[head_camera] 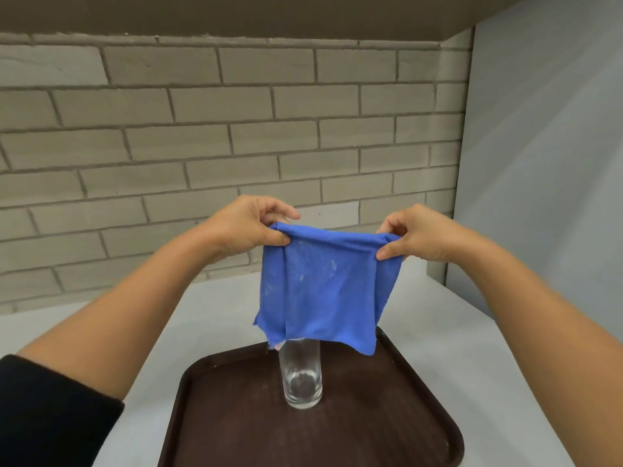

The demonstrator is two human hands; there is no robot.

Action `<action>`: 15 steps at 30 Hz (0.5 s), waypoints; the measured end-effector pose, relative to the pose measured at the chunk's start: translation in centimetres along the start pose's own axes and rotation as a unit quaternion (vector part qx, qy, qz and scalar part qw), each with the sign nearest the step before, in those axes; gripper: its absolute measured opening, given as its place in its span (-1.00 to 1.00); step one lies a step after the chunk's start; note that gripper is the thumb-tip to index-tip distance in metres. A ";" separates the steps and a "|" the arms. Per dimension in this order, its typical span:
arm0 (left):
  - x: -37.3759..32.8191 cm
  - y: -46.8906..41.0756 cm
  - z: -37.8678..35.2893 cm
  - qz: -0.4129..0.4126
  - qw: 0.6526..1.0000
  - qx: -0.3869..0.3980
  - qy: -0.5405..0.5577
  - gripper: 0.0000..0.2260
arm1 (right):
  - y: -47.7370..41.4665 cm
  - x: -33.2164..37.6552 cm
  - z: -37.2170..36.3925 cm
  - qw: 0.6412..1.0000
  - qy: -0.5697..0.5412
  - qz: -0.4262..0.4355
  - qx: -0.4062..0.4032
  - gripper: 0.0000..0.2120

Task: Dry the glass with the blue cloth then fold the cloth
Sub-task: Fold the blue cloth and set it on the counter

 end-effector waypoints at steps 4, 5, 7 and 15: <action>0.9 0.8 -1.8 0.012 0.994 -0.083 0.076 -0.59 | 1.8 -1.6 0.0 0.990 -0.131 0.016 -0.042 -0.80; 1.0 1.0 -2.5 0.017 0.991 -0.099 0.093 -0.58 | 2.3 -2.2 0.0 0.985 -0.166 0.008 -0.043 -0.82; 0.8 1.3 -3.8 0.031 0.984 -0.139 0.110 -0.60 | 3.3 -3.4 0.3 0.968 -0.241 0.002 -0.075 -0.81; -5.0 4.6 -7.1 -0.077 0.895 -0.383 0.215 -0.52 | 8.8 -3.4 0.9 0.806 -0.325 0.131 -0.478 -0.78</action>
Point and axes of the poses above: each hand's wrist, its own y-axis away from the middle knuckle, its own z-axis out of the back of the hand, x = y × z, the point moved 7 cm from there along -y, towards the middle knuckle, and after that the axes turned 9 degrees about -y, right-handed, at the moved point
